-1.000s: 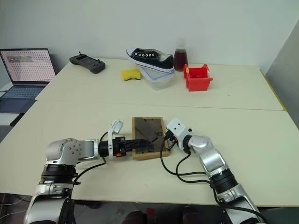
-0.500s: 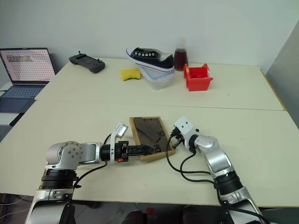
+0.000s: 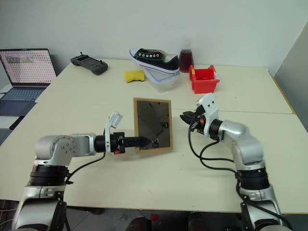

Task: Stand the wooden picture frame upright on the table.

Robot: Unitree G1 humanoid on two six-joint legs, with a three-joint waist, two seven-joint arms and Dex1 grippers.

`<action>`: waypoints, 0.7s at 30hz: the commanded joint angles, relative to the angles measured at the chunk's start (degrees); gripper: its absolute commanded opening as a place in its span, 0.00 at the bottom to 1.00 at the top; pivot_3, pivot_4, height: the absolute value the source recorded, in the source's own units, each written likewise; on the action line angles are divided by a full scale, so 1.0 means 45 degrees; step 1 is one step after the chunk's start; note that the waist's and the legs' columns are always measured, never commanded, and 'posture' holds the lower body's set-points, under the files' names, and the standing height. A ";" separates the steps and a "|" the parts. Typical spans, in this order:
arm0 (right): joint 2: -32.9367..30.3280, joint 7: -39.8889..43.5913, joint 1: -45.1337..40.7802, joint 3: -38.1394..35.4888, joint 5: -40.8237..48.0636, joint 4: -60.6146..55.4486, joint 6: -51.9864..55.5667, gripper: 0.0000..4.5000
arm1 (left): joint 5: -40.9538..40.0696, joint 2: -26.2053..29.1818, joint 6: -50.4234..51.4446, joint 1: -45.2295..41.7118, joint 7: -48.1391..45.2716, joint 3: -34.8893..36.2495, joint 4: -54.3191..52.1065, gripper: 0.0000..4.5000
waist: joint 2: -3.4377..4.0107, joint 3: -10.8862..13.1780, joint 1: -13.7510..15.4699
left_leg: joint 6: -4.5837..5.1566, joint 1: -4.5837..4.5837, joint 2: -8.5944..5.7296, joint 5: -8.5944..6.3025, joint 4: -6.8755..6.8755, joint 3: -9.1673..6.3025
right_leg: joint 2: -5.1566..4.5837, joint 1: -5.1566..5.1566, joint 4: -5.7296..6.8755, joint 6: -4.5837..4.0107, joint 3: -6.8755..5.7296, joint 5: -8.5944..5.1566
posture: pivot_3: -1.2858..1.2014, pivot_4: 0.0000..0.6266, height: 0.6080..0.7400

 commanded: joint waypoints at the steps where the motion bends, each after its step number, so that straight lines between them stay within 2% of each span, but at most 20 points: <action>1: -0.0322 0.1208 -0.1503 -0.0386 0.1880 -0.0030 0.1139 0.43 | -0.0462 0.0298 -0.0257 -0.1036 -0.0918 0.0139 -0.0444 0.28 | 0.0001 0.0000 -0.0005 | 0.0001 -0.0001 0.0000 0.0000 0.0001 0.0000 | 0.0000 0.0000 -0.0001 0.0000 -0.0001 0.0000 | 0.52 0.24 1.00; 6: -0.0083 0.1434 -0.2758 0.0197 0.1924 0.1151 0.0843 0.69 | -0.0891 0.0152 0.0448 -0.1286 -0.0776 0.0265 -0.0704 0.28 | 0.0003 0.0002 -0.0100 | 0.0003 -0.0002 0.0006 -0.0002 -0.0002 0.0000 | 0.0005 -0.0005 0.0002 0.0000 0.0001 -0.0001 | 0.52 0.24 1.00; 12: 0.1174 0.0835 -0.3547 0.0916 0.1693 0.1691 0.0431 0.99 | -0.0907 0.0093 0.0547 -0.1098 -0.0481 0.0318 -0.1088 0.28 | 0.0007 0.0009 -0.0200 | 0.0002 -0.0017 0.0007 -0.0001 0.0000 -0.0005 | 0.0004 -0.0020 0.0005 0.0000 -0.0004 0.0000 | 0.52 0.24 1.00; 17: 0.1614 0.0919 -0.3527 0.1319 0.2024 0.0918 0.0570 0.99 | -0.1047 0.0150 0.0678 -0.0774 -0.0348 0.0424 -0.1402 0.28 | 0.0008 0.0010 -0.0244 | 0.0000 -0.0027 0.0007 0.0000 0.0003 -0.0014 | 0.0000 -0.0022 0.0005 0.0000 -0.0018 0.0000 | 0.52 0.24 1.00; 21: 0.0931 0.1692 -0.3064 0.0791 0.3591 -0.0038 0.2027 0.99 | -0.1095 0.0220 0.0764 -0.0437 -0.0109 0.0611 -0.1604 0.28 | 0.0008 0.0010 -0.0227 | -0.0001 -0.0042 0.0006 0.0001 0.0008 -0.0024 | -0.0007 -0.0026 0.0001 0.0000 -0.0031 0.0000 | 0.52 0.24 1.00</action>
